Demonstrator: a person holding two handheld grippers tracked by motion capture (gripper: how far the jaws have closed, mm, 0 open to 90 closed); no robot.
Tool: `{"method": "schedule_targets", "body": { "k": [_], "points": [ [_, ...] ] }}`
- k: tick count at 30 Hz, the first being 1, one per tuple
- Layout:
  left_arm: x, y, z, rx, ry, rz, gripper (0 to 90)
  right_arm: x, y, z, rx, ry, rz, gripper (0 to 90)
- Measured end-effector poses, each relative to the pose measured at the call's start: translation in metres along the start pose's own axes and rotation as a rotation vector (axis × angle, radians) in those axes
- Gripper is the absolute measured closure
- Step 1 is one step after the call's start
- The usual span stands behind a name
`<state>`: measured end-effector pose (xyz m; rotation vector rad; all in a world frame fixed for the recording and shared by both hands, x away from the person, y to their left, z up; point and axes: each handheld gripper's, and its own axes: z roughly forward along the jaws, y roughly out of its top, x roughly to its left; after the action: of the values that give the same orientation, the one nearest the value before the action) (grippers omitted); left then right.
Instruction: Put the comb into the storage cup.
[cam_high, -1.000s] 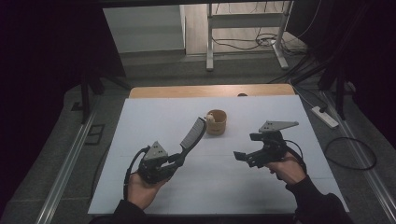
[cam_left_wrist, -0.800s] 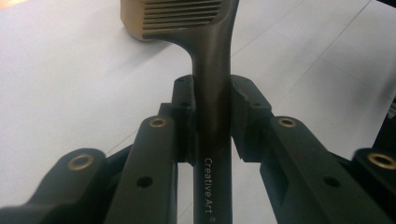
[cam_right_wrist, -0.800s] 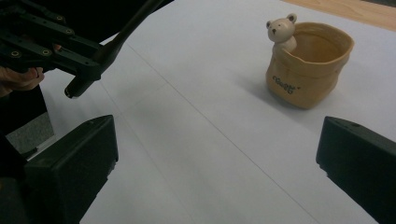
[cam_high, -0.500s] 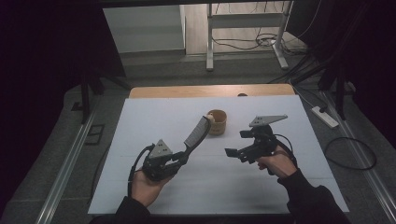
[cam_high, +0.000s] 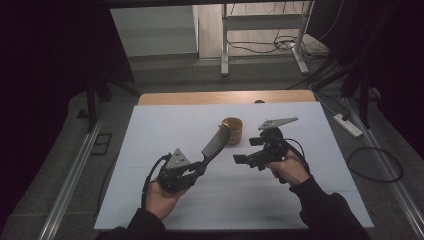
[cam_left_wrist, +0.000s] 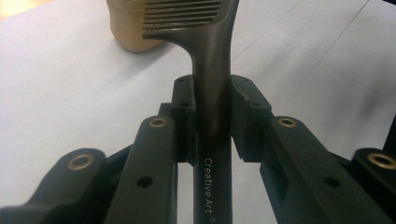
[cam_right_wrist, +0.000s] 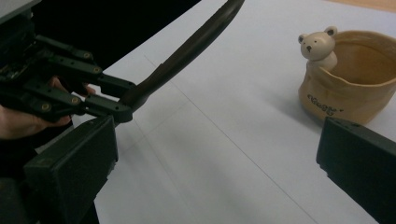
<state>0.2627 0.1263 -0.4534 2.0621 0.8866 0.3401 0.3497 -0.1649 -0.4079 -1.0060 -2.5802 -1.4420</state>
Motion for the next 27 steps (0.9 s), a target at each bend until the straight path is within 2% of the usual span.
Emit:
{"method": "schedule_targets", "body": {
  "k": [6, 15, 21, 27],
  "points": [
    [-0.002, 0.002, 0.004, 0.002, 0.000, 0.015, 72.4, -0.002, 0.006, 0.004, 0.014, -0.008, 0.052, 0.0],
    [-0.004, 0.005, 0.008, 0.001, 0.003, 0.028, 72.4, 0.002, 0.015, 0.014, 0.041, 0.017, 0.065, 0.0],
    [-0.006, 0.006, 0.012, 0.002, 0.001, 0.038, 72.4, 0.005, 0.021, 0.022, 0.066, 0.011, 0.039, 0.0],
    [-0.008, 0.008, 0.015, -0.001, -0.002, 0.044, 72.4, 0.003, 0.024, 0.028, 0.074, 0.027, 0.074, 0.0]
  ]
}}
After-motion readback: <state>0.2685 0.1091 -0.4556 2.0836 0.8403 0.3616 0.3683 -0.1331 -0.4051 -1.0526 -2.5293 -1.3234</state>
